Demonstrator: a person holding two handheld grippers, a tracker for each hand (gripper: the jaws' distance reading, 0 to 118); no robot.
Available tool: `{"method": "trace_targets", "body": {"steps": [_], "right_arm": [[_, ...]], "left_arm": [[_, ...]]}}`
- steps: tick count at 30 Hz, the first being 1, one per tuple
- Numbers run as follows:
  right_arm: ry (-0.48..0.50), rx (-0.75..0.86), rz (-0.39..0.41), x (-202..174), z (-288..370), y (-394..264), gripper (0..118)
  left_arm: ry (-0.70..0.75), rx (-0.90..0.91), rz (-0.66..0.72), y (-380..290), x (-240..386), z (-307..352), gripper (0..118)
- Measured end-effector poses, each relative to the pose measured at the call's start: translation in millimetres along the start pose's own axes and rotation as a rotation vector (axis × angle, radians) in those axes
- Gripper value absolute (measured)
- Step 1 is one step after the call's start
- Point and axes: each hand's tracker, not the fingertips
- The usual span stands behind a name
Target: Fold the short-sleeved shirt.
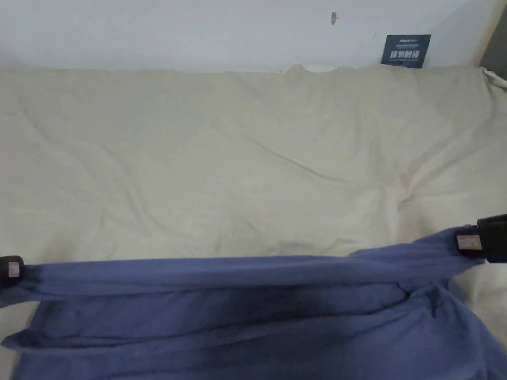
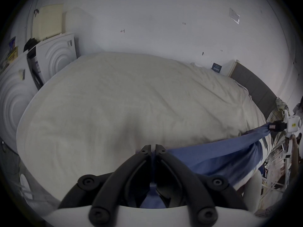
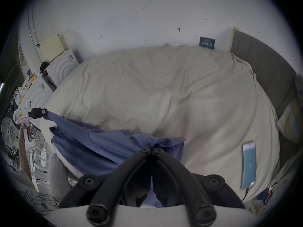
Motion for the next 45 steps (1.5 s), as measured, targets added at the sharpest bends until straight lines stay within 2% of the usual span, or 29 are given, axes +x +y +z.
{"method": "trace_targets", "body": {"steps": [4, 6, 10, 11, 12, 13, 14, 15, 16, 17, 20, 24, 25, 26, 27, 28, 29, 30, 32, 34, 37, 43, 44, 45], "right_arm": [[0.009, -0.085, -0.079, 7, -13, -56, 0], [0.017, -0.113, -0.115, 11, -23, -74, 0], [0.025, -0.101, -0.121, 11, -25, -89, 0], [0.026, -0.101, -0.122, 11, -27, -89, 5], [0.029, -0.093, -0.114, 12, -29, -88, 30], [0.026, -0.089, -0.110, 13, -28, -87, 62], [0.007, -0.084, -0.098, 9, -27, -85, 89], [-0.009, -0.070, -0.086, 7, -26, -84, 95], [-0.013, -0.046, -0.084, 5, -22, -84, 95], [-0.012, 0.003, -0.076, 1, -13, -83, 95], [0.062, 0.077, -0.113, -14, -1, -76, 95], [0.195, 0.132, -0.111, -50, -2, -65, 94], [0.220, 0.127, -0.113, -59, -4, -63, 90], [0.229, 0.130, -0.122, -74, -9, -62, 76], [0.254, 0.142, -0.105, -87, -14, -61, 47], [0.255, 0.142, -0.106, -101, -20, -62, 23], [0.256, 0.141, -0.098, -112, -28, -58, 10], [0.278, 0.144, -0.076, -125, -33, -58, 9], [0.318, 0.125, -0.069, -144, -44, -57, 0], [0.336, 0.123, -0.087, -159, -58, -58, 0], [0.420, 0.083, -0.153, -175, -75, -58, 0], [0.430, 0.034, -0.116, -203, -95, -59, 0], [0.439, 0.023, -0.118, -206, -96, -58, 0], [0.448, 0.015, -0.129, -208, -97, -57, 0]], "left_arm": [[0.005, -0.093, 0.053, -45, -9, -2, 4], [0.008, -0.090, 0.036, -62, -10, -2, 4], [0.000, -0.109, 0.059, -74, -19, -5, 4], [-0.006, -0.112, 0.056, -74, -18, -4, 5], [-0.007, -0.109, 0.052, -73, -17, -6, 17], [0.000, -0.108, 0.045, -72, -16, -8, 36], [0.046, -0.117, 0.032, -69, -13, -9, 61], [0.088, -0.122, 0.023, -68, -12, -7, 94], [0.103, -0.121, 0.018, -67, -11, -7, 110], [0.097, -0.110, 0.014, -67, -10, -4, 116], [-0.008, -0.024, 0.089, -63, -13, 10, 116], [-0.195, -0.016, 0.153, -62, -12, 10, 116], [-0.192, -0.032, 0.166, -62, -11, 8, 116], [-0.223, -0.072, 0.186, -64, -11, 5, 115], [-0.236, -0.045, 0.216, -69, -13, 7, 100], [-0.244, -0.002, 0.241, -71, -16, 10, 72], [-0.265, 0.003, 0.256, -73, -19, 10, 35], [-0.245, 0.020, 0.257, -77, -23, 11, 8], [-0.215, 0.018, 0.255, -81, -32, 16, 7], [-0.215, 0.027, 0.278, -86, -45, 21, 0], [-0.248, 0.094, 0.420, -95, -74, 28, 0], [-0.309, 0.157, 0.501, -96, -106, 30, 0], [-0.366, 0.133, 0.524, -95, -110, 26, 2], [-0.402, 0.119, 0.541, -94, -114, 22, 26]]}}
